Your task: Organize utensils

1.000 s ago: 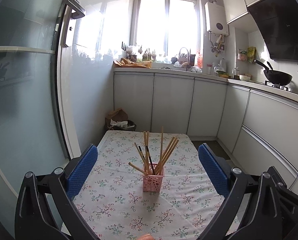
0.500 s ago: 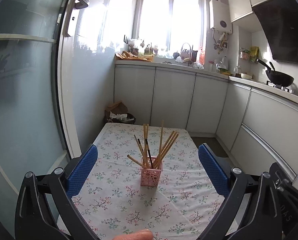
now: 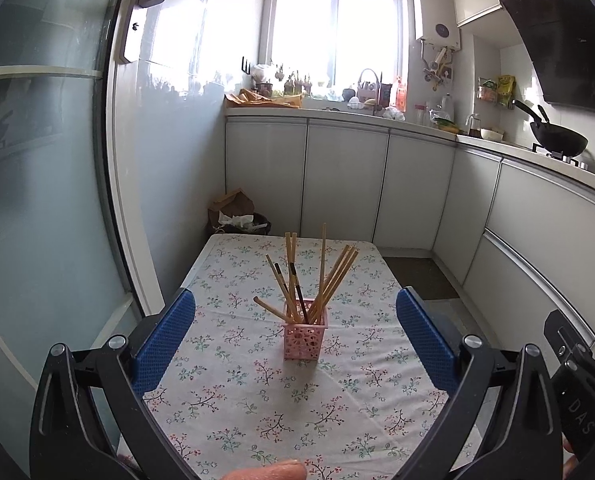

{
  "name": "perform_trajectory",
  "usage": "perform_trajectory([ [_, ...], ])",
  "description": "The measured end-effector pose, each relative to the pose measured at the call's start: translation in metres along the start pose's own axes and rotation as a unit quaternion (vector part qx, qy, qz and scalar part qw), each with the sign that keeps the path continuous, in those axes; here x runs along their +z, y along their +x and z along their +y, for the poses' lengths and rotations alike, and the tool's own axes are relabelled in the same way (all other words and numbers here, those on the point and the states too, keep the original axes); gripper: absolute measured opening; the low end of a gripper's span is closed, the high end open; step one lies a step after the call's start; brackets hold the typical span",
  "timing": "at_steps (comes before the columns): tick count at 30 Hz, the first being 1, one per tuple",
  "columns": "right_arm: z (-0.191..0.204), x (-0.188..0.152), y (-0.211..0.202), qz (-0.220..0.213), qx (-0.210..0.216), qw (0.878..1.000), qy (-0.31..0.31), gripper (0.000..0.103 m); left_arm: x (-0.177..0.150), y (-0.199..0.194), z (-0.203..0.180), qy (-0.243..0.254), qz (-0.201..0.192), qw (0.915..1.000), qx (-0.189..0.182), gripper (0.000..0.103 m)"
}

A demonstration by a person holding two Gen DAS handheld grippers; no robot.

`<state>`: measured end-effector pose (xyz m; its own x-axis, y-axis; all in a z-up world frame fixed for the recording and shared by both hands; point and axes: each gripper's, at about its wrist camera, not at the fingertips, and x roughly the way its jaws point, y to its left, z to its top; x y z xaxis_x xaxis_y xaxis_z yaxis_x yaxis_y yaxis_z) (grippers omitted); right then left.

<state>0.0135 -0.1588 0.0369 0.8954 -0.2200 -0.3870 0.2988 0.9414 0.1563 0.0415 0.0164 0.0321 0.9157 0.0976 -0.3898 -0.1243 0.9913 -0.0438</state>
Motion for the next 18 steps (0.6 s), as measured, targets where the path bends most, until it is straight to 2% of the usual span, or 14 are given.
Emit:
perform_trajectory([
  [18,-0.0002,-0.0017,0.0002,0.003,0.002,1.000,0.002,0.097,-0.0004,0.0025,0.0010,0.000,0.014,0.9999,0.005,0.096],
])
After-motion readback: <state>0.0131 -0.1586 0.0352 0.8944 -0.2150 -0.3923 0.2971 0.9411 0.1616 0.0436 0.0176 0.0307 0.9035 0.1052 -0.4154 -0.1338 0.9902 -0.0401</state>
